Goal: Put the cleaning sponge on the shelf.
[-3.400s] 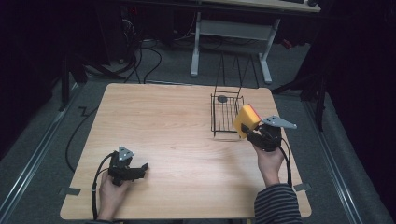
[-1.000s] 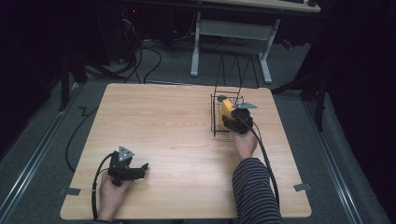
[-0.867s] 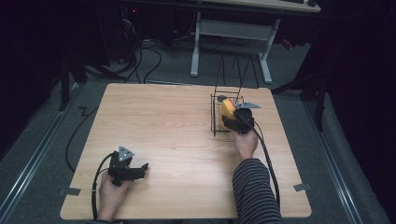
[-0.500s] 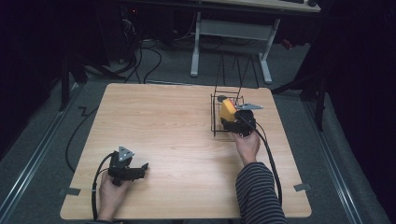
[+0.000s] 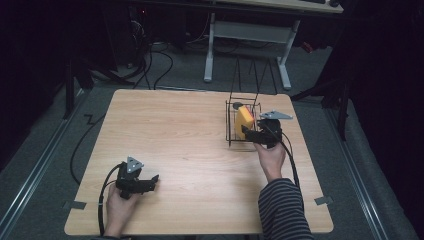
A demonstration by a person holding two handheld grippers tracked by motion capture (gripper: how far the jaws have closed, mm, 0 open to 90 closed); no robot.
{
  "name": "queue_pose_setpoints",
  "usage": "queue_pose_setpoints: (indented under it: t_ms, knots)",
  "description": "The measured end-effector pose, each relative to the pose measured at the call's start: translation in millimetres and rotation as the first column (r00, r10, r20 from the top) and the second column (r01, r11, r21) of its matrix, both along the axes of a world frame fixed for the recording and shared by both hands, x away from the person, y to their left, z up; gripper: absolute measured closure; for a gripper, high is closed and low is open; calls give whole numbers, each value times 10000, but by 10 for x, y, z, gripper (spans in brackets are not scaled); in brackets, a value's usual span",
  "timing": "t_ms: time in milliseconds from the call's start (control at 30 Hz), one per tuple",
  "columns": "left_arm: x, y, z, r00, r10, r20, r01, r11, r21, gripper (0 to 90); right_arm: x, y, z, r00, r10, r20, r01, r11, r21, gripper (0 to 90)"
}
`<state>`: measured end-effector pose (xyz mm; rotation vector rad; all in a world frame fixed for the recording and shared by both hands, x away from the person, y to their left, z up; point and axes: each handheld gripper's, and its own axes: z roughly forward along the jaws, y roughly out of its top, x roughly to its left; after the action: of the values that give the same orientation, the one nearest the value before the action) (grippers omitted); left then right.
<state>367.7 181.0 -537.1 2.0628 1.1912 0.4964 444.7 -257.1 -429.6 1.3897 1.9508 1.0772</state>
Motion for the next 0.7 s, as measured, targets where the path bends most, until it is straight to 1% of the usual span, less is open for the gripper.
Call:
queue_pose_setpoints:
  t_ms: [33,167,233,333,400,467,500,567,667,700]
  knots:
    - [0,0,0,10000,1,1,-1,10000,-3,154,-25,-29,3,10000,-81,-33,82,9999,121,313]
    - [0,0,0,10000,1,1,-1,10000,-3,154,-88,-79,42,9999,-77,-89,77,10000,8,313]
    - [0,0,0,10000,1,1,-1,10000,-5,154,-127,-94,80,10000,24,27,-24,10000,33,316]
    - [0,0,0,10000,0,1,0,10000,-2,154,-183,-113,123,9998,175,0,-175,9997,197,322]
    - [0,0,0,10000,1,2,-1,10000,-4,154,-213,-124,139,9997,228,0,-228,9996,184,326]
    - [0,0,0,10000,-2,2,2,10000,-1,154,-250,-136,157,9995,268,135,-271,9994,220,338]
    - [0,0,0,10000,-1,2,1,10000,0,154,-271,-150,161,9992,284,277,-293,9990,337,346]
    - [0,0,0,10000,-1,1,1,10000,1,154,-312,-191,165,9994,234,272,-252,9972,699,348]
    - [0,-1,0,10000,3,4,-3,10000,4,153,-357,-227,177,9993,190,319,-208,9982,563,350]
    - [0,-1,0,10000,1,4,-1,10000,8,153,-379,-232,190,9995,156,268,-171,9982,570,350]
